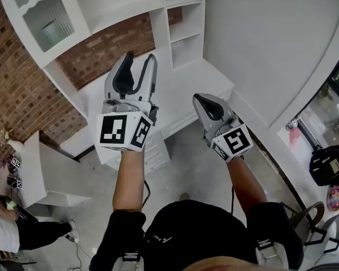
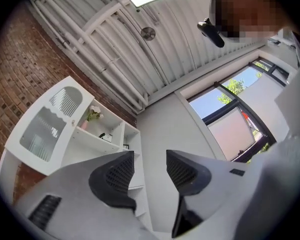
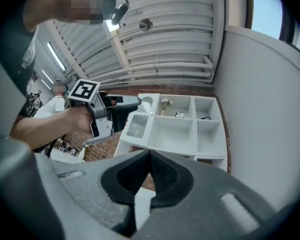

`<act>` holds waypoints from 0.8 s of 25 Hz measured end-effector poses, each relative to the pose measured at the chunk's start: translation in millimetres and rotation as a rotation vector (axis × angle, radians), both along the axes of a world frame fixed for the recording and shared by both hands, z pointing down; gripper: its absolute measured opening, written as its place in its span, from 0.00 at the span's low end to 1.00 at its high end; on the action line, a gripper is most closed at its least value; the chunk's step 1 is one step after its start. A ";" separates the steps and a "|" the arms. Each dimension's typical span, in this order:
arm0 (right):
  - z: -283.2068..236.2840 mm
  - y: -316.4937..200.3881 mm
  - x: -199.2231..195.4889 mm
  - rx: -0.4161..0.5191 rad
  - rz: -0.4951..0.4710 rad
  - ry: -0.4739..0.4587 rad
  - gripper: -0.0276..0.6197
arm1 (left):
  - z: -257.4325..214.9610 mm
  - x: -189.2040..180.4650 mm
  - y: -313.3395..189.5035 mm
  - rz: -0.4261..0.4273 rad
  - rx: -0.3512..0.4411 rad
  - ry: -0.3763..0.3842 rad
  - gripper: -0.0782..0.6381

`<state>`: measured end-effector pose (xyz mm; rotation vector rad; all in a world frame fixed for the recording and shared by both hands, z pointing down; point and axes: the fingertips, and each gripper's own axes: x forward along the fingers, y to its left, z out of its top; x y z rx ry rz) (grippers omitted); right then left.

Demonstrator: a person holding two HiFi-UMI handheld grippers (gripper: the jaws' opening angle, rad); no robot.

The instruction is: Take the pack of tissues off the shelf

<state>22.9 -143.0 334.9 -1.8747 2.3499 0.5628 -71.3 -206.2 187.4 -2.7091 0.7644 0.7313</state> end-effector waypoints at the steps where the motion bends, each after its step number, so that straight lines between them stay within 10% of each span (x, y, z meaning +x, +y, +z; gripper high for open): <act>1: -5.9 -13.5 4.7 0.010 -0.003 0.008 0.05 | -7.6 6.7 -15.4 -0.012 0.012 -0.002 0.40; 20: -66.5 -215.1 128.6 0.135 -0.238 0.113 0.05 | -119.6 136.5 -245.9 -0.345 -0.013 -0.045 0.71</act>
